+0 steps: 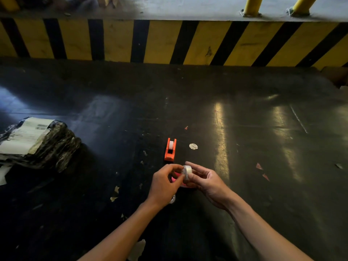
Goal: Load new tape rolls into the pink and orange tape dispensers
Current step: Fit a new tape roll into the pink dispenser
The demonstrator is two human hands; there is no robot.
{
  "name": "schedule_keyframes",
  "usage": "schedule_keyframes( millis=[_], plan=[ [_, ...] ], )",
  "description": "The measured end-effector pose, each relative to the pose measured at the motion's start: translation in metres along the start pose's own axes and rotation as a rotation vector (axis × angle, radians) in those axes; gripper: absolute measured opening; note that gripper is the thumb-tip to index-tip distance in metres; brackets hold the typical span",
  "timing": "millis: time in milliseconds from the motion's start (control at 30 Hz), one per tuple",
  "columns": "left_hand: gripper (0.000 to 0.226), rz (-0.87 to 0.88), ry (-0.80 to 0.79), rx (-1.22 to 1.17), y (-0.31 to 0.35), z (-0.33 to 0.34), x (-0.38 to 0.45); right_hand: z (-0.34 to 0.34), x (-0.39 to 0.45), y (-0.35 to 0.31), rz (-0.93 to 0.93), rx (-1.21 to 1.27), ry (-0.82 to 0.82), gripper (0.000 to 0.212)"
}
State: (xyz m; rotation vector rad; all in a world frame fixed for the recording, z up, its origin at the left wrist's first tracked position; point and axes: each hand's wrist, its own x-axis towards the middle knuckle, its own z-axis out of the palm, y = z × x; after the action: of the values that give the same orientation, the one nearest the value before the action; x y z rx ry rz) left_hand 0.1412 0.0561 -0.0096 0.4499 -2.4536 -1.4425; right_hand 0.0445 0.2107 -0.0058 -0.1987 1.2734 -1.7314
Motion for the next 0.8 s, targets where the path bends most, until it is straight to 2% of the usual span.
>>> schedule_keyframes(
  millis=[233,333,467,667,800],
  plan=[
    [0.027,-0.010,-0.056,-0.036,0.002,-0.007,0.005,0.001,-0.006,-0.014,0.001,0.055,-0.014,0.044],
    [0.037,-0.097,-0.116,-0.135,0.004,-0.015,0.008,0.000,-0.010,-0.018,0.027,0.118,-0.060,0.037],
    [0.030,-0.190,-0.244,-0.283,0.008,-0.025,0.012,-0.002,-0.011,-0.019,0.052,0.125,-0.114,0.036],
    [0.027,-0.218,-0.259,-0.305,0.011,-0.032,0.016,0.001,-0.015,-0.025,0.046,0.110,-0.140,0.031],
    [0.029,-0.214,-0.270,-0.310,0.011,-0.033,0.017,0.000,-0.014,-0.026,0.041,0.083,-0.101,0.031]
  ],
)
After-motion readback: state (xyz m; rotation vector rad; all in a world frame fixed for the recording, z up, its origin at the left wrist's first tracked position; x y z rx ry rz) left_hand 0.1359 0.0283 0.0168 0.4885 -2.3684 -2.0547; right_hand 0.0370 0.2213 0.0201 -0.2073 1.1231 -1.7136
